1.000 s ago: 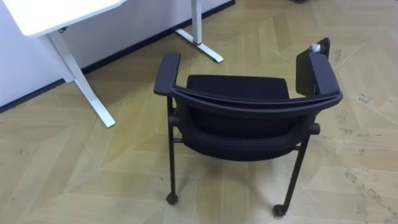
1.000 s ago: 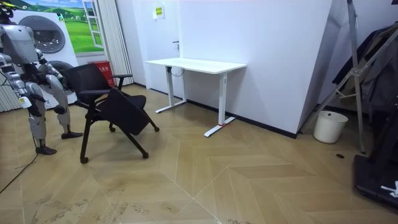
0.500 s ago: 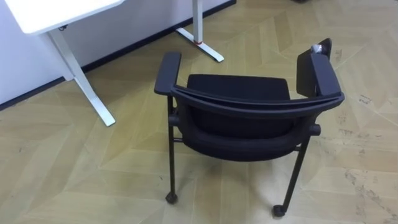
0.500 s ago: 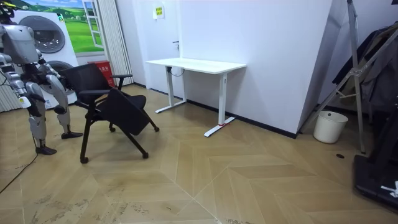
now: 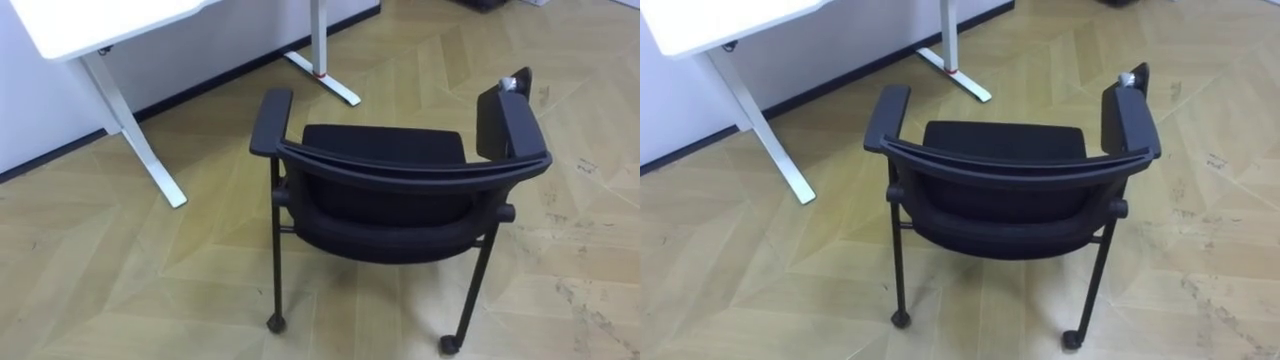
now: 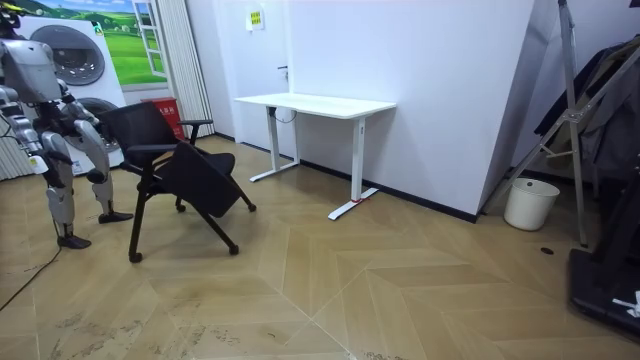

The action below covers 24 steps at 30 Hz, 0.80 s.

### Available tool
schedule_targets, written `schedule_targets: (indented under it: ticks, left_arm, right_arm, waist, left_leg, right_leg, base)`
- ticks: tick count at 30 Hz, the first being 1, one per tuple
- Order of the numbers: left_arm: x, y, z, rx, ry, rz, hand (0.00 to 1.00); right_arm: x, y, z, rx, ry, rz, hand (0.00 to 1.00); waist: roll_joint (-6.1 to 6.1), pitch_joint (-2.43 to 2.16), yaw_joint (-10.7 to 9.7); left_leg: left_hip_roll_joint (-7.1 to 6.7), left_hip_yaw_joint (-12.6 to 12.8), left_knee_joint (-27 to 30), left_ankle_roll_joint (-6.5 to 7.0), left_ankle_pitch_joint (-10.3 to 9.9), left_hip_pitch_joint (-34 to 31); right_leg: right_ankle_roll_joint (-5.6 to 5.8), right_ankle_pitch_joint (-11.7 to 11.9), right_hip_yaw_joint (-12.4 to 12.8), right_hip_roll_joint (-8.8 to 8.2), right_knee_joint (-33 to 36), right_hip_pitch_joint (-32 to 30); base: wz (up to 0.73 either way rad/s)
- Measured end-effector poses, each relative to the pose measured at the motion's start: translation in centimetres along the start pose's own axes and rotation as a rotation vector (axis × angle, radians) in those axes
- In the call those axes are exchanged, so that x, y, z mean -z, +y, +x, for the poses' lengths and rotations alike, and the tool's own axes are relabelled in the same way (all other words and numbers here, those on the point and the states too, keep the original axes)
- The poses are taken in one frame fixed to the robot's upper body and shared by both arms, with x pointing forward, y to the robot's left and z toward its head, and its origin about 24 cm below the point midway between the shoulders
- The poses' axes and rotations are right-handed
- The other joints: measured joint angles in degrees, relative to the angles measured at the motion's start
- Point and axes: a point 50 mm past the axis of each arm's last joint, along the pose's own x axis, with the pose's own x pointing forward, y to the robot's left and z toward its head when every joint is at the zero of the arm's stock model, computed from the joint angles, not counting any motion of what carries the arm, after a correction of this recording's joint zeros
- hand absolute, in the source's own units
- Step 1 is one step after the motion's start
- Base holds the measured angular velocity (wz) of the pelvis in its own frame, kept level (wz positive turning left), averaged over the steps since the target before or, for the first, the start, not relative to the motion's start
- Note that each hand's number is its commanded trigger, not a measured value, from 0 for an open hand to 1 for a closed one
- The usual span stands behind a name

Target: Push chair

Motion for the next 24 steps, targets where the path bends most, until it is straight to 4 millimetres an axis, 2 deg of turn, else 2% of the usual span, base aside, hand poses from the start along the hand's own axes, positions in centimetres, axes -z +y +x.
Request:
schedule_targets:
  ticks: [3,5,9,14,17,19,21,24]
  left_arm:
    - [-0.1,0.5,0.1,-0.039,0.001,-0.009,0.0]
    - [-0.9,0.6,0.3,-0.06,-0.021,-0.035,0.0]
    - [-3.4,0.9,0.7,-0.12,-0.1,-0.049,0.0]
    - [-6.0,1.1,0.8,-0.181,-0.205,-0.018,0.0]
    - [-8.4,1.4,0.4,-0.231,-0.333,0.002,0.0]
    - [-10.2,1.8,0.3,-0.258,-0.413,0.018,0.0]
    - [-11.9,1.7,-0.2,-0.27,-0.49,0.018,0.0]
    - [-14.8,1.9,-1.3,-0.318,-0.656,0.047,0.0]
  right_arm:
    - [-0.1,-0.2,0.0,0.008,-0.001,-0.006,0.0]
    - [-0.1,-0.3,0.0,0.01,-0.003,-0.004,0.0]
    - [-0.2,-0.5,0.0,0.022,-0.011,-0.006,0.0]
    - [-0.9,-1.1,0.0,0.037,-0.027,-0.004,0.0]
    - [-1.2,-1.4,0.1,0.047,-0.036,-0.002,0.0]
    - [-1.7,-1.6,0.1,0.049,-0.048,-0.018,0.0]
    - [-1.8,-1.8,0.1,0.053,-0.05,-0.021,0.0]
    - [-2.0,-1.8,0.1,0.052,-0.054,-0.022,0.0]
  waist:
    - [0.42,-0.12,-0.13]
    - [0.59,-0.18,-0.2]
    - [1.15,-0.27,-0.27]
    - [2.53,-0.23,-0.5]
    - [3.15,-0.3,-1.08]
    - [3.76,-0.17,-2.08]
    - [4.33,-0.31,-2.5]
    - [4.35,-0.28,-3.04]
  left_leg:
    - [0.0,-0.07,0.07,0.01,0.01,-0.11]
    - [0.0,-0.09,0.32,0.01,0.01,-0.37]
    - [-0.01,-0.18,0.57,0.02,0.02,-0.68]
    - [0.0,-0.13,0.54,0.04,0.04,-0.61]
    - [-0.03,-0.18,0.49,0.04,0.05,-0.61]
    - [-0.03,-0.17,0.49,0.04,0.05,-0.63]
    - [-0.03,-0.19,0.47,0.04,0.05,-0.65]
    - [-0.03,-0.16,0.27,0.0,0.09,-0.64]
  right_leg:
    - [0.01,-0.01,0.02,0.0,-0.02,-0.06]
    - [0.01,-0.01,-0.14,0.01,0.0,-0.14]
    - [0.0,0.0,-0.22,0.03,0.03,-0.25]
    - [-0.01,0.01,-0.21,0.02,0.02,-0.27]
    - [-0.01,0.01,-0.09,0.03,0.02,-0.28]
    - [-0.01,0.01,0.07,0.03,0.02,-0.29]
    - [-0.01,0.01,0.12,0.02,0.03,-0.38]
    - [-0.01,0.0,0.09,0.02,0.03,-0.45]
  base:
    - [0.0]
    - [0.02]
    - [0.01]
    - [0.0]
    - [0.0]
    - [0.0]
    - [0.0]
    - [0.0]
